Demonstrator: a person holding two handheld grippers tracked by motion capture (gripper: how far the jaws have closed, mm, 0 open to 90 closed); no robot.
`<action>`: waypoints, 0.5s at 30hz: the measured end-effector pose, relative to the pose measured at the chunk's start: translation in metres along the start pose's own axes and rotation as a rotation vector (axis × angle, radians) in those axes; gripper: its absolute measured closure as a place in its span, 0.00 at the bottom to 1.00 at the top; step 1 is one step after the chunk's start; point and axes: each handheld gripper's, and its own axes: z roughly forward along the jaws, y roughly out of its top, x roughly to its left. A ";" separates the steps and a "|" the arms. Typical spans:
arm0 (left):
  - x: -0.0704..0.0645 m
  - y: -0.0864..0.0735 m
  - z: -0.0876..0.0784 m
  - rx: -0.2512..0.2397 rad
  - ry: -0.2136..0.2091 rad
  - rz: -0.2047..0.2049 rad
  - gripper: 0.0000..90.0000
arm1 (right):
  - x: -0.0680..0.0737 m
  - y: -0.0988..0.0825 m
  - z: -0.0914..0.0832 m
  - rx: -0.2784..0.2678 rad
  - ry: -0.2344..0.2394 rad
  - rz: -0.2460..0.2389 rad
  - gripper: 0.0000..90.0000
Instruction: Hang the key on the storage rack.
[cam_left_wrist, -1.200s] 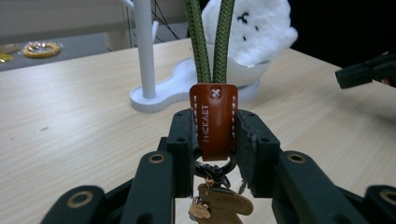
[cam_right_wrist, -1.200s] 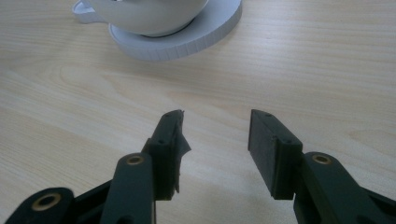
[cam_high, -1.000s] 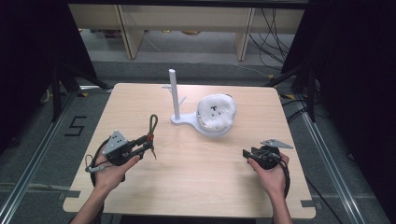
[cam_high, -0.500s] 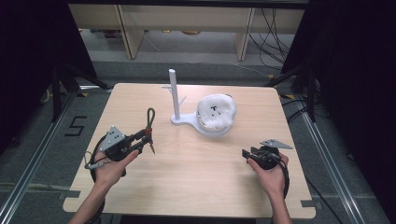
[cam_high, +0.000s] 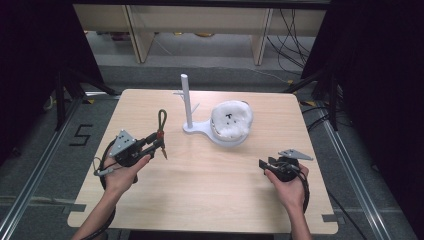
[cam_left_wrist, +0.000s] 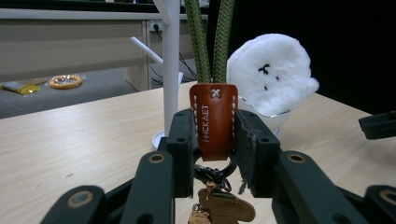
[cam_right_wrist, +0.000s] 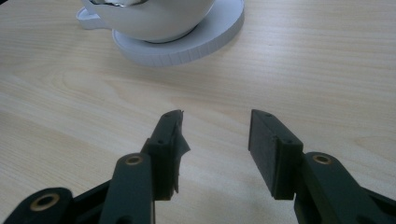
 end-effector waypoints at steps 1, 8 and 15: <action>0.001 0.001 0.000 0.003 0.000 0.004 0.76 | 0.000 0.000 0.000 0.003 0.002 0.003 0.62; 0.004 0.005 0.006 -0.011 0.012 0.010 0.76 | 0.000 0.000 0.000 0.008 0.001 0.002 0.61; 0.006 0.011 0.012 -0.019 0.012 0.007 0.76 | 0.000 0.000 0.000 0.001 -0.004 0.001 0.61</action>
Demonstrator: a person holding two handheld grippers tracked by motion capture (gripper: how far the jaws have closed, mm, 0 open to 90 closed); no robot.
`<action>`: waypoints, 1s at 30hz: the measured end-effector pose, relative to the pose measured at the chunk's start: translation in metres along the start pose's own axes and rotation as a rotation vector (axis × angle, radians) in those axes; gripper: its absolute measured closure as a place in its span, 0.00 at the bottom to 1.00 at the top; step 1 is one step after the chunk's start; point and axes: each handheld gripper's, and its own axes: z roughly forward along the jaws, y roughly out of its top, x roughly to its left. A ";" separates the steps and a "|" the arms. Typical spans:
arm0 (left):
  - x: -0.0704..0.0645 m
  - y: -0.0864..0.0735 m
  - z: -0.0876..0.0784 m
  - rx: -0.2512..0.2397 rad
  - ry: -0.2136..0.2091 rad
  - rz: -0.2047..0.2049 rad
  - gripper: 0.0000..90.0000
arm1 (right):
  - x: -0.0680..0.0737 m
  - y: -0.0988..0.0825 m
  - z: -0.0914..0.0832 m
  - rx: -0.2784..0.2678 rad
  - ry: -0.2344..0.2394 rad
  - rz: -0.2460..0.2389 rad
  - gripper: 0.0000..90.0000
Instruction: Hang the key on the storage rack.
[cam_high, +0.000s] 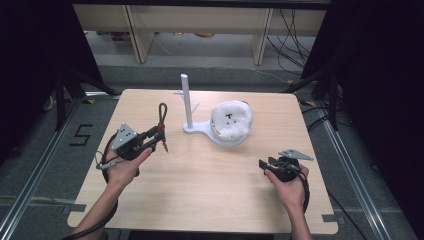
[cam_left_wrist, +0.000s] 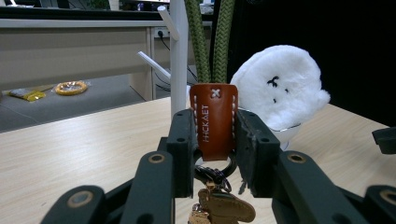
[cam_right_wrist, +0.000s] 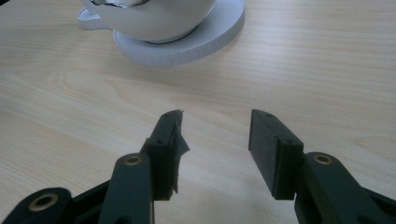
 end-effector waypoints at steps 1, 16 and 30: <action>0.000 0.000 0.001 -0.002 0.000 -0.002 0.76 | 0.000 0.000 0.000 0.001 0.000 -0.002 0.61; 0.003 0.006 0.012 0.000 0.009 -0.003 0.76 | 0.000 0.000 0.000 0.006 0.010 0.005 0.61; 0.007 0.009 0.022 0.011 0.017 -0.001 0.76 | -0.002 0.000 0.000 -0.004 0.004 -0.019 0.61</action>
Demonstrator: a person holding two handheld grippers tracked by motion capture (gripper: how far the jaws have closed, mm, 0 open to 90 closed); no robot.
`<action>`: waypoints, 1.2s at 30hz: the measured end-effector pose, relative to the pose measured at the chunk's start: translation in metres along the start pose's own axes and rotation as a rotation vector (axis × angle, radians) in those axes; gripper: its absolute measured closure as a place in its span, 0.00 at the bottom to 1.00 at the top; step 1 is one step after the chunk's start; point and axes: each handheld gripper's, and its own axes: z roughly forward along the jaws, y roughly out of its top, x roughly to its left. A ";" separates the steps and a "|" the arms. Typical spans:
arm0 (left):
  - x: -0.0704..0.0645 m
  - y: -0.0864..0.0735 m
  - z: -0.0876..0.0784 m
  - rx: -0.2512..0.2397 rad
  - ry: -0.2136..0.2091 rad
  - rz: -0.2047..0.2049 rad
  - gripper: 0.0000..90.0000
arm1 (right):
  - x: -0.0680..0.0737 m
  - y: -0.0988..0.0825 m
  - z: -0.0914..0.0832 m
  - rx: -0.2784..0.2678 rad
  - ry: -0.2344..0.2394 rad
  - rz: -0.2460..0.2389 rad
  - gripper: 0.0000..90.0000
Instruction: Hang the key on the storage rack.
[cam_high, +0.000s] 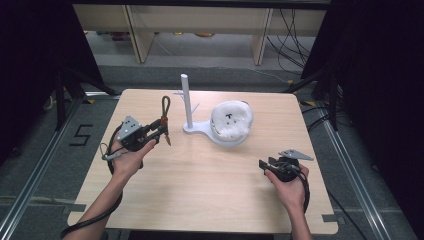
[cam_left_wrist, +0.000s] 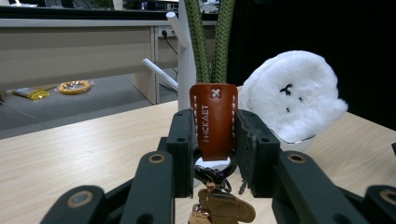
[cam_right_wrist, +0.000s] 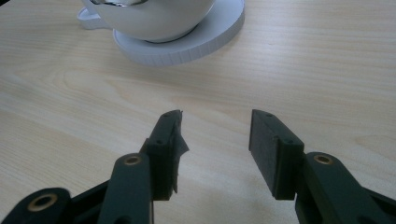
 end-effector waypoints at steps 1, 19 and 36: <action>0.000 0.000 0.001 0.000 0.001 0.000 0.76 | -0.001 0.000 0.000 -0.003 -0.001 -0.017 0.61; 0.006 0.005 0.013 0.013 0.012 -0.001 0.76 | -0.002 0.000 0.000 -0.007 -0.005 -0.019 0.61; 0.009 0.010 0.023 0.024 0.012 0.007 0.76 | 0.001 0.000 0.000 0.001 -0.002 0.021 0.61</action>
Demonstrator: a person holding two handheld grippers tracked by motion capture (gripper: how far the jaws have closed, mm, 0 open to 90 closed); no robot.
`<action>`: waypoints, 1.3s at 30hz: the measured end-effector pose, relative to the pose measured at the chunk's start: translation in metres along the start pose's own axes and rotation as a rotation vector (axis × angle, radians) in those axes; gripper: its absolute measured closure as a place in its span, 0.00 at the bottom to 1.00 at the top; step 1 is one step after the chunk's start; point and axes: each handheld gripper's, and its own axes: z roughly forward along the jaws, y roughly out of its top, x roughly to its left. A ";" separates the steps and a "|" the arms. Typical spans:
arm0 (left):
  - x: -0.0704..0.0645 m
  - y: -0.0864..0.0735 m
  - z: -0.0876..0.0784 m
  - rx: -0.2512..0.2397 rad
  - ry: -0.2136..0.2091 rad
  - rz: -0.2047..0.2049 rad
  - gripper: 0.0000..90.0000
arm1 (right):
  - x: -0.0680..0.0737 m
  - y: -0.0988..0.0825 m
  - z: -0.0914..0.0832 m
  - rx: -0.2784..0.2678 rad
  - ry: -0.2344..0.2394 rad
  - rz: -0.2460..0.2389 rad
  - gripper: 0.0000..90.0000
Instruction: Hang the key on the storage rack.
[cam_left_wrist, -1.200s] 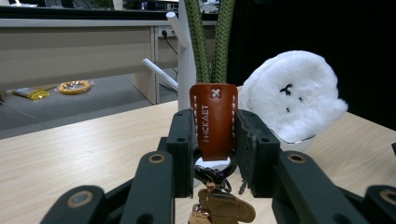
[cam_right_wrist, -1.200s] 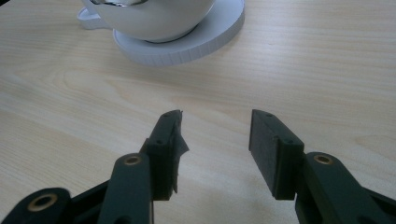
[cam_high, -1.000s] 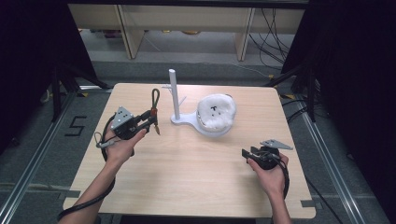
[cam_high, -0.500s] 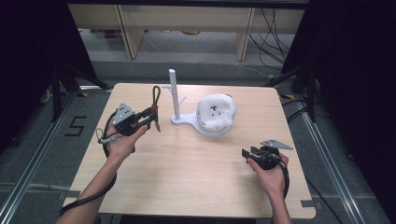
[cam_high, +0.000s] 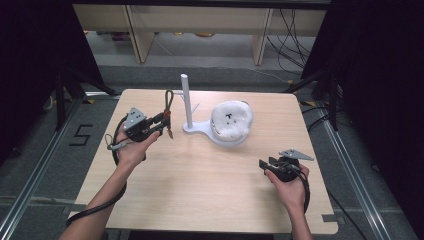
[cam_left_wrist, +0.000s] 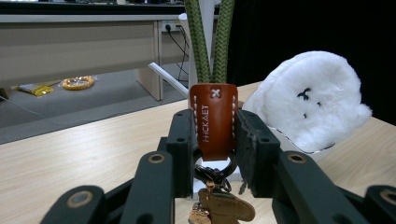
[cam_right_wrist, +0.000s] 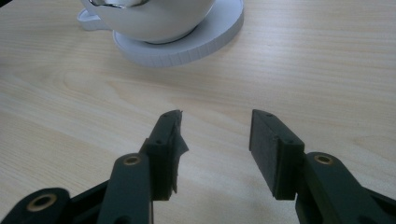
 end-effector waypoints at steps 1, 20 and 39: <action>0.000 0.000 0.000 0.003 0.001 0.002 0.76 | 0.000 0.000 -0.001 0.009 -0.004 0.002 0.61; 0.001 0.006 0.011 0.009 0.001 0.009 0.76 | -0.001 -0.001 0.000 0.001 0.005 0.001 0.61; 0.007 0.002 0.024 0.030 0.013 -0.017 0.76 | -0.001 -0.001 0.001 0.002 0.003 0.004 0.61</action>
